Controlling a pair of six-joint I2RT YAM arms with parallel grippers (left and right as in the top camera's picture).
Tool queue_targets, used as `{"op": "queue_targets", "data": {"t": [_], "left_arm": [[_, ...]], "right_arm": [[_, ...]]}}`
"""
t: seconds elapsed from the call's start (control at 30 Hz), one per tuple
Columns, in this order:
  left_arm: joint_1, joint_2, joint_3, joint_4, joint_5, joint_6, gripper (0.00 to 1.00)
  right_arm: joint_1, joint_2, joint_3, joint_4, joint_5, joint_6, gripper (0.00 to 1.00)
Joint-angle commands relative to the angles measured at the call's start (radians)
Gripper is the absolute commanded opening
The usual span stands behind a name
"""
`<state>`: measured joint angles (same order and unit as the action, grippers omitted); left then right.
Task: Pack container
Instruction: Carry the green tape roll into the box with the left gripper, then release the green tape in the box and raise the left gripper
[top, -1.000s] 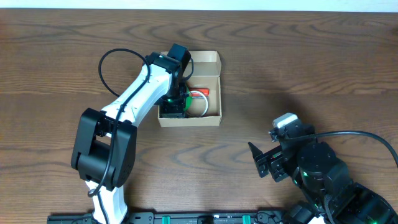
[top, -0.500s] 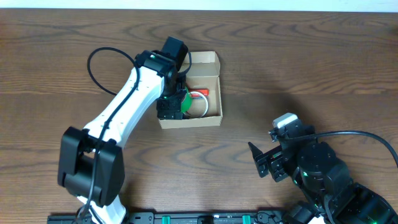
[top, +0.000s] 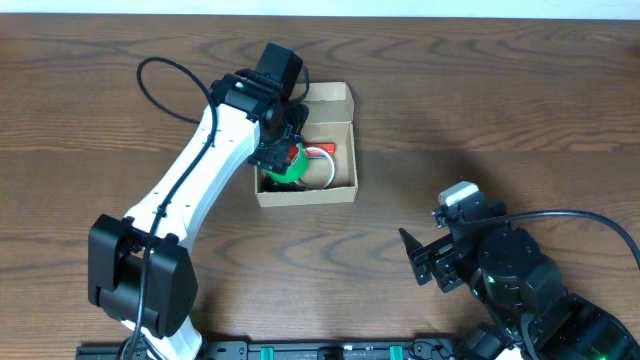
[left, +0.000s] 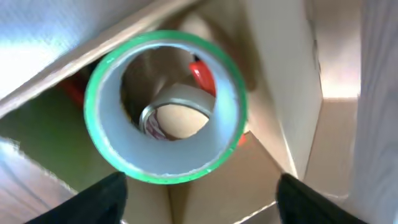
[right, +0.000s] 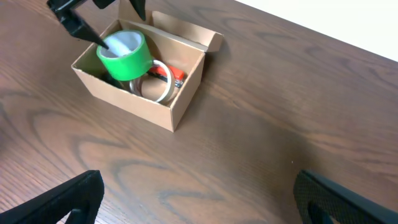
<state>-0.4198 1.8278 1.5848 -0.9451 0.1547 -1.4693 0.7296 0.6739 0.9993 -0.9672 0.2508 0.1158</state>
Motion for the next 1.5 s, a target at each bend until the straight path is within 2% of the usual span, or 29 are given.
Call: {"op": "queue_targets", "data": {"t": [0.0,0.1,0.27,0.33,0.53,0.73,0.97,1.03,1.13,1.2,1.3,1.4,1.43,1.47], "left_arm": [[0.002,0.035,0.023,-0.004,0.018,0.254,0.74],[0.002,0.064,0.023,-0.004,0.035,0.324,0.64],[-0.001,0.114,0.023,-0.003,0.062,0.408,0.33],[-0.005,0.131,0.023,-0.003,0.075,0.433,0.24],[-0.02,0.164,0.023,-0.004,0.075,0.449,0.13],[-0.022,0.172,0.023,-0.007,0.076,0.449,0.13],[-0.022,0.117,0.023,-0.007,0.062,0.448,0.25],[-0.022,0.086,0.023,-0.007,0.047,0.448,0.33],[-0.02,0.038,0.023,-0.007,0.029,0.444,0.58],[-0.019,0.003,0.023,-0.007,0.026,0.444,0.69],[-0.019,-0.053,0.023,-0.007,0.022,0.444,0.78],[-0.019,-0.113,0.023,-0.008,0.011,0.445,0.9],[-0.019,-0.134,0.023,-0.008,0.0,0.445,0.97],[-0.019,-0.151,0.023,-0.008,-0.008,0.445,0.98]], "right_arm": [[-0.002,0.0,0.001,0.002,0.004,0.007,0.99],[-0.002,0.0,0.001,0.002,0.004,0.007,0.99],[-0.003,0.0,0.001,0.002,0.004,0.007,0.99],[-0.002,0.0,0.001,0.002,0.004,0.007,0.99],[-0.002,0.0,0.001,0.002,0.004,0.007,0.99],[-0.002,0.0,0.001,0.002,0.004,0.007,0.99],[-0.002,0.0,0.001,0.002,0.004,0.007,0.99],[-0.003,0.0,0.001,0.002,0.004,0.007,0.99],[-0.002,0.0,0.001,0.002,0.004,0.007,0.99],[-0.002,0.0,0.001,0.002,0.004,0.007,0.99],[-0.002,0.0,0.001,0.002,0.004,0.007,0.99],[-0.002,0.0,0.001,0.002,0.004,0.007,0.99],[-0.002,0.0,0.001,0.002,0.004,0.007,0.99],[-0.002,0.0,0.001,0.002,0.004,0.007,0.99]]}}
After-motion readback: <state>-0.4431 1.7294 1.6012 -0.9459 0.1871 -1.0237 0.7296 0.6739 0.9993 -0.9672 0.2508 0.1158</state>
